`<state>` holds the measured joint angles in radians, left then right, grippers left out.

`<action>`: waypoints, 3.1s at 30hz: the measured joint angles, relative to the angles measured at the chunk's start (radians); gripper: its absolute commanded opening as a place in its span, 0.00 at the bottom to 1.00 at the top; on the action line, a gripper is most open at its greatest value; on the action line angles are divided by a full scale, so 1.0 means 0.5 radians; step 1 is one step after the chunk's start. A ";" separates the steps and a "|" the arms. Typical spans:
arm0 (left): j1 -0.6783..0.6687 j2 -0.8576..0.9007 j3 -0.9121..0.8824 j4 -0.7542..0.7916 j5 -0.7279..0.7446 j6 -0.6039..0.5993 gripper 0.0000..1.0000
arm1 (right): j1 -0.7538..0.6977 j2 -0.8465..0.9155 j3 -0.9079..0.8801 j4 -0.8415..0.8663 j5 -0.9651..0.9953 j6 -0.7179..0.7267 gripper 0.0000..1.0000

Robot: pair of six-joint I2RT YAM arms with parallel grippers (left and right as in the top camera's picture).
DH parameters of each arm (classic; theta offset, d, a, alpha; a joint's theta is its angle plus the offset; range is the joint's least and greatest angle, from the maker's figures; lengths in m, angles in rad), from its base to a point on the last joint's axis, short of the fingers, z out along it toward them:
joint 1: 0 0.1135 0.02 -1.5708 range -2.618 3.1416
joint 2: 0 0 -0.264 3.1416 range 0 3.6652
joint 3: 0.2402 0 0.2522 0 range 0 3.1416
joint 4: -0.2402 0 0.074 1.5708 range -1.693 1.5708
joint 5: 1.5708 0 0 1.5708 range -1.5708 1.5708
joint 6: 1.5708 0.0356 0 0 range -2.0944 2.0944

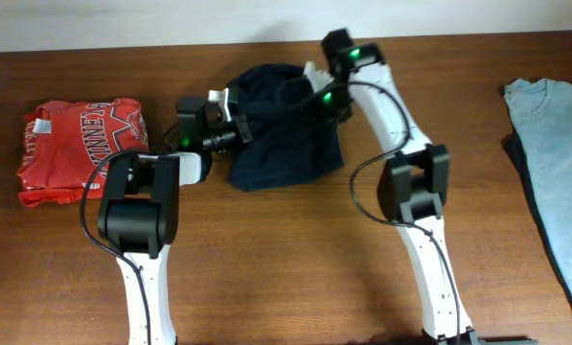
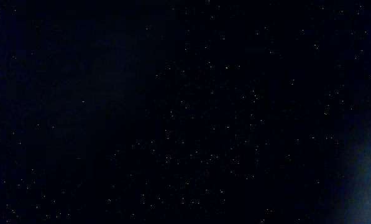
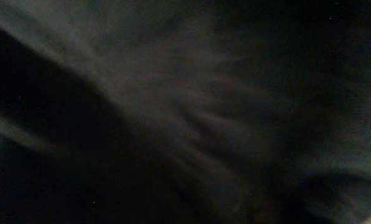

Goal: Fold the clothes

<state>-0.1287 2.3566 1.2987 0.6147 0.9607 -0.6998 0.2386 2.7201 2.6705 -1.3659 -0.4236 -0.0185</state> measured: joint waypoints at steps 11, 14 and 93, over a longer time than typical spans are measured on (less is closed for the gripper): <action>0.160 -0.224 0.058 -0.262 0.128 -0.179 0.00 | -0.362 -0.091 0.711 -0.646 -0.015 0.006 0.99; 0.243 -0.391 0.061 -0.448 0.088 -0.172 0.00 | -0.379 -0.089 0.710 -0.654 -0.015 0.007 0.99; 2.066 -1.505 0.076 -2.798 -1.655 0.085 0.99 | -0.266 -0.090 0.710 -0.597 -0.166 0.006 0.99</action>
<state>0.9043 1.6043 1.3369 -0.7841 0.1333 -0.6571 0.1059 2.6751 3.0257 -1.6646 -0.5068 -0.0154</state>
